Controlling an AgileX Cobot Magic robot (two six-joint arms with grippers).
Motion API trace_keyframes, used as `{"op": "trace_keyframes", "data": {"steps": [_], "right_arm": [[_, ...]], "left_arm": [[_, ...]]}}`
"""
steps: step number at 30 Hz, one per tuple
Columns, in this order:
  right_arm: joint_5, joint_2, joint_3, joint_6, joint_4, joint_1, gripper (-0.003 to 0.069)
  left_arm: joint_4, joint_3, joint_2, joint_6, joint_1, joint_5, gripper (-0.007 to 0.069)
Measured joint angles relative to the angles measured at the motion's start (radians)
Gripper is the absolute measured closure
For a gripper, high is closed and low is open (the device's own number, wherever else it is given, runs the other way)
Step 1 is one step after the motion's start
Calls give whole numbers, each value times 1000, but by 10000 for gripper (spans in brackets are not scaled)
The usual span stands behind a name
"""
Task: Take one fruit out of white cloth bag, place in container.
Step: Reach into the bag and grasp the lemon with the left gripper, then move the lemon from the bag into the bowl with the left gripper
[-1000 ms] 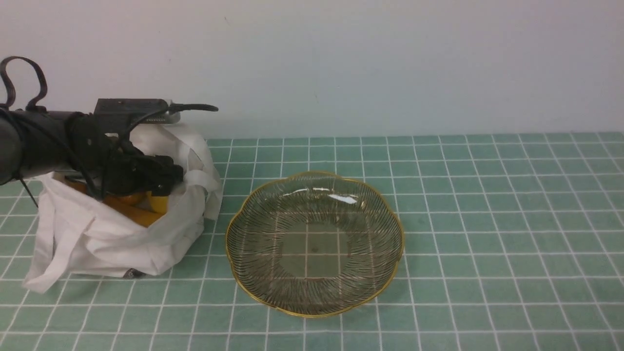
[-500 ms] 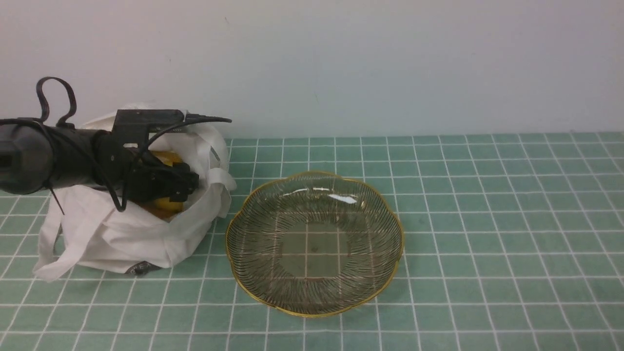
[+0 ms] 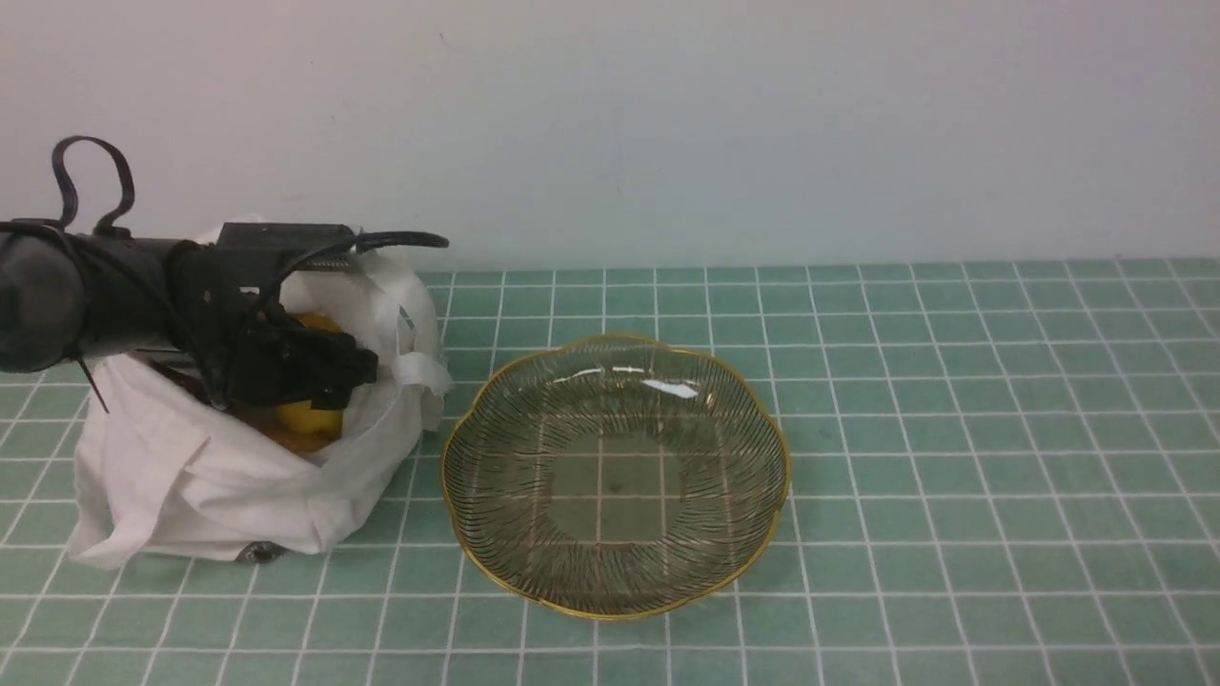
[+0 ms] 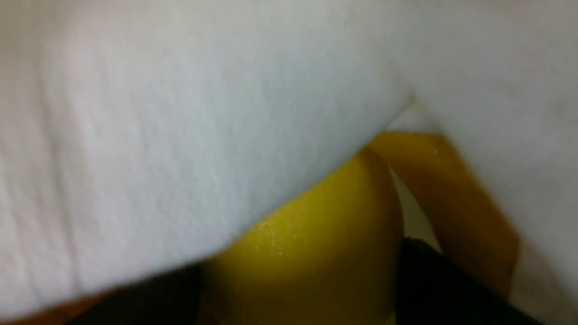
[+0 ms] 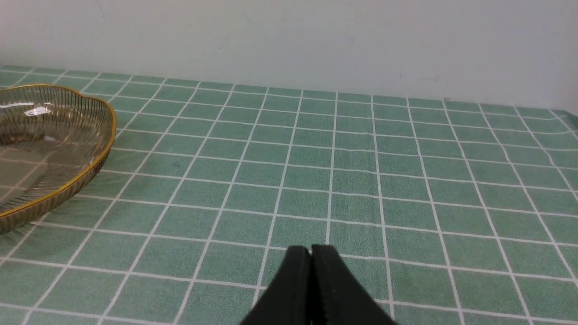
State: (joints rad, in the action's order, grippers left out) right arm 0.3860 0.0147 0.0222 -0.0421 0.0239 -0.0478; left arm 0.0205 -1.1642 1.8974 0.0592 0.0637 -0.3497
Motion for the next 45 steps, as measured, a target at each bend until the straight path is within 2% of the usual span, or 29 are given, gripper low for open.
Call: {"op": "trace_keyframes", "data": {"steps": [10,17,22,26,28,29,31,33,37,45], "right_arm": [[0,0,0,0,0,0,674],[0,0,0,0,0,0,674],[0,0,0,0,0,0,674],[0,0,0,0,0,0,674],[0,0,0,0,0,0,674],[0,0,0,0,0,0,674],[0,0,0,0,0,0,674],[0,0,0,0,0,0,674],[0,0,0,0,0,0,674],[0,0,0,0,0,0,674]], "left_arm": [[27,4,-210,0,0,-319,130],[30,4,-282,0,0,-452,130],[-20,6,-384,-1,4,-489,130],[-105,6,-450,-22,42,-493,130],[-173,6,-473,-48,94,-493,130],[-235,6,-474,-83,164,-485,130],[-270,6,-468,-101,203,-474,130],[-318,6,-439,-146,294,-426,130],[-334,6,-353,-225,399,-354,130],[-336,6,-158,-265,433,-219,130]]}}
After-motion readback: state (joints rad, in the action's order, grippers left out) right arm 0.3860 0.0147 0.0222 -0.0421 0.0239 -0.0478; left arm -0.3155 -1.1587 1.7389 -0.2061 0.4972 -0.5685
